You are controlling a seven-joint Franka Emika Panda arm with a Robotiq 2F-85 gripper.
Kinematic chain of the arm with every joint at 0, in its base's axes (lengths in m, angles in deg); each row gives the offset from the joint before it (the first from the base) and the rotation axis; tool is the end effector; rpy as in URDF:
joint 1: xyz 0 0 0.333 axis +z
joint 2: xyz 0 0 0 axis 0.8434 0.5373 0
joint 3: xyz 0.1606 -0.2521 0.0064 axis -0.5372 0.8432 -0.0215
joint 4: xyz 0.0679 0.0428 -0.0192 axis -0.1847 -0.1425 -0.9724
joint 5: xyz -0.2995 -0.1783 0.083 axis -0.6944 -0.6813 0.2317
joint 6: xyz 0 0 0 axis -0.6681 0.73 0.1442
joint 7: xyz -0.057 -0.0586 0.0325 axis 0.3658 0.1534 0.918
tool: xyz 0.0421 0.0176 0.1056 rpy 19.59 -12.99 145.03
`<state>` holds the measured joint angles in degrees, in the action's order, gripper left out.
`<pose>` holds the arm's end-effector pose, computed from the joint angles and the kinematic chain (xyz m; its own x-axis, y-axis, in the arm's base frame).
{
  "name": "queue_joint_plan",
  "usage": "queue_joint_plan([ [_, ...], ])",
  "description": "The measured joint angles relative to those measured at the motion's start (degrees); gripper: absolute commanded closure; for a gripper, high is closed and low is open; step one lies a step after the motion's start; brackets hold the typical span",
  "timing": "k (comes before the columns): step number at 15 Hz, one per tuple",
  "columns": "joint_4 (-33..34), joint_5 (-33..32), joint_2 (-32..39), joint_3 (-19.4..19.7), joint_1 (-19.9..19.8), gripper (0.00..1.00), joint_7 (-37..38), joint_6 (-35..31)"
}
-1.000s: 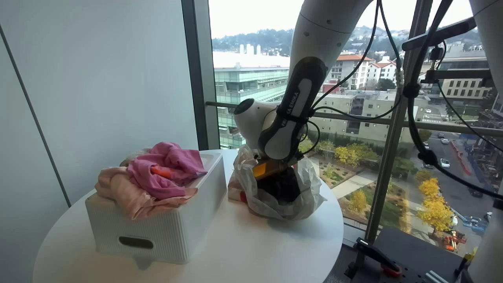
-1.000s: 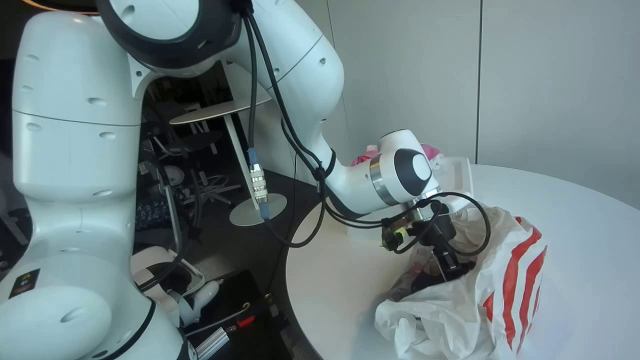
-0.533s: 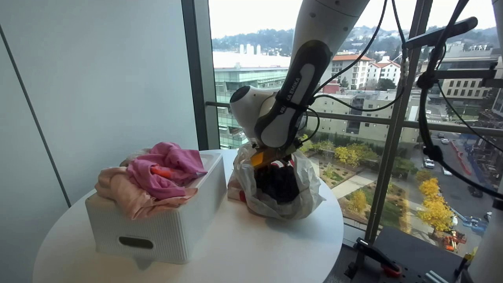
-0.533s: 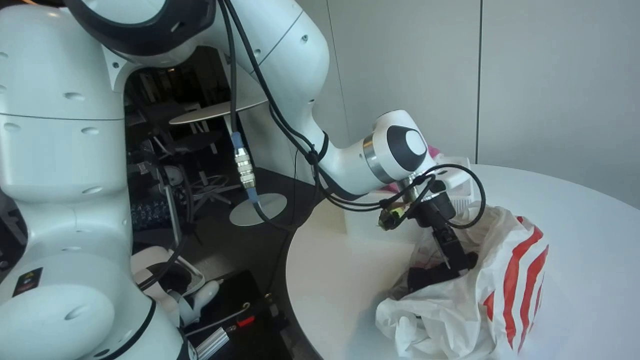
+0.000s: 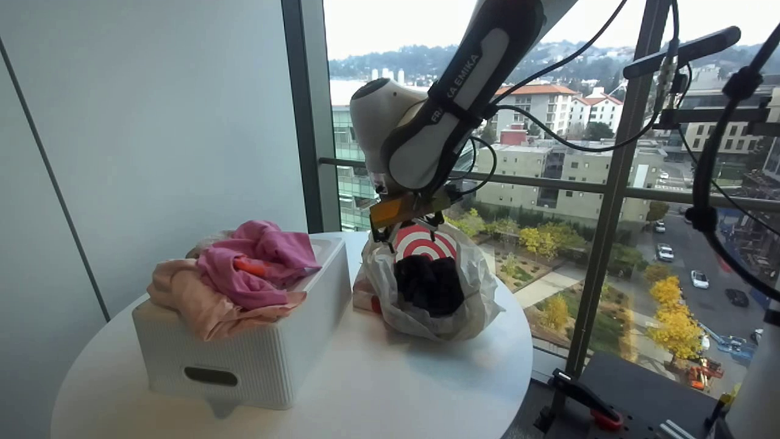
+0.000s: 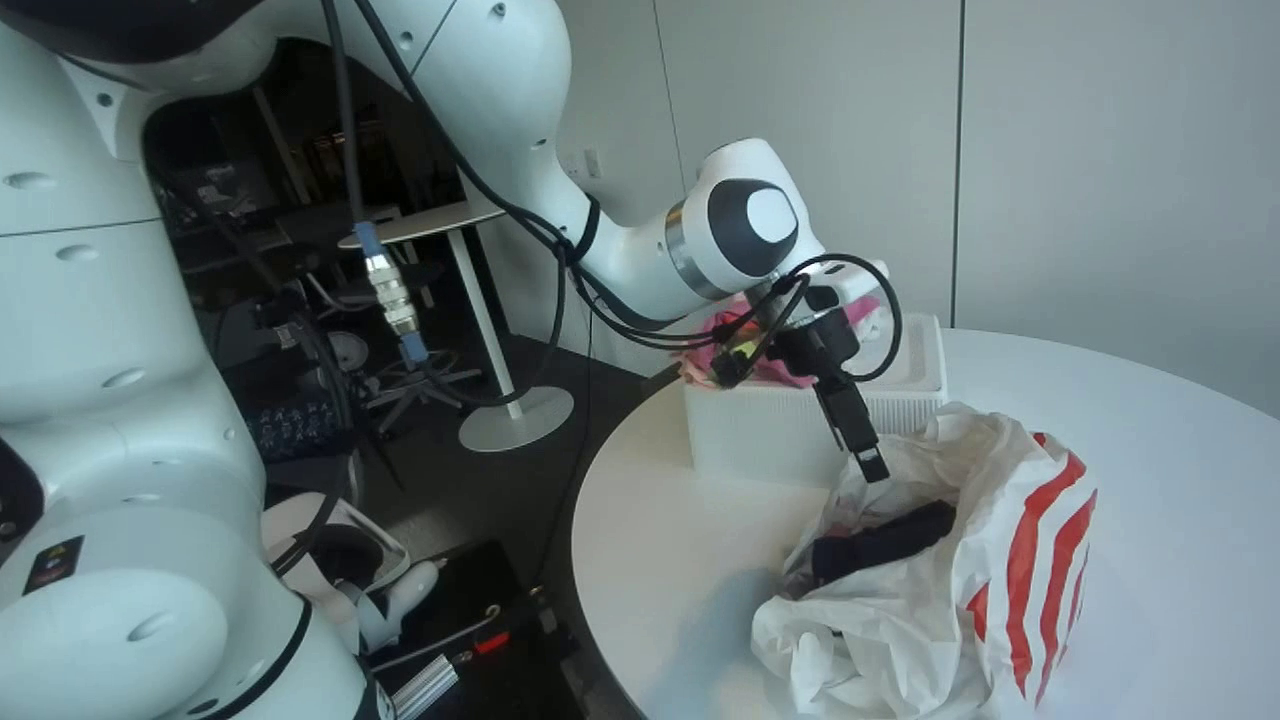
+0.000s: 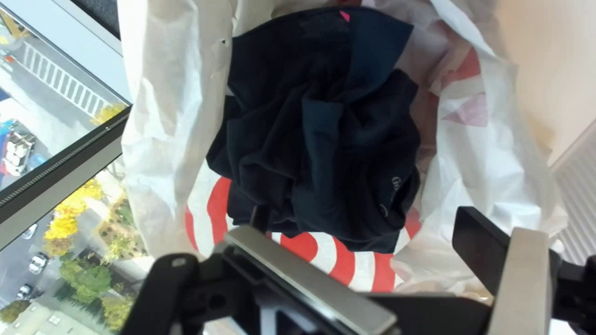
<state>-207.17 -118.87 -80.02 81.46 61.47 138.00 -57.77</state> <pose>0.5143 -0.0130 0.3017 0.8025 -0.5049 0.3179 -0.5858 -0.7677 0.2597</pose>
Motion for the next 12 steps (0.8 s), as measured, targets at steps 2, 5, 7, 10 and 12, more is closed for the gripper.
queue_joint_plan([
  [2,-1.36,5.17,-1.93,-1.64,-0.03,0.0,-4.88,-3.65],
  [5,-2.65,12.2,-1.46,-2.94,-0.04,0.0,-12.8,-7.41],
  [7,-3.31,17.12,0.43,-3.19,-0.07,0.0,-18.1,-9.09],
  [10,-3.61,23.27,4.32,-3.54,-0.08,0.0,-25.29,-12.15],
  [12,-3.5,24.15,7.22,-3.49,0.03,0.0,-27.6,-14.6],
])
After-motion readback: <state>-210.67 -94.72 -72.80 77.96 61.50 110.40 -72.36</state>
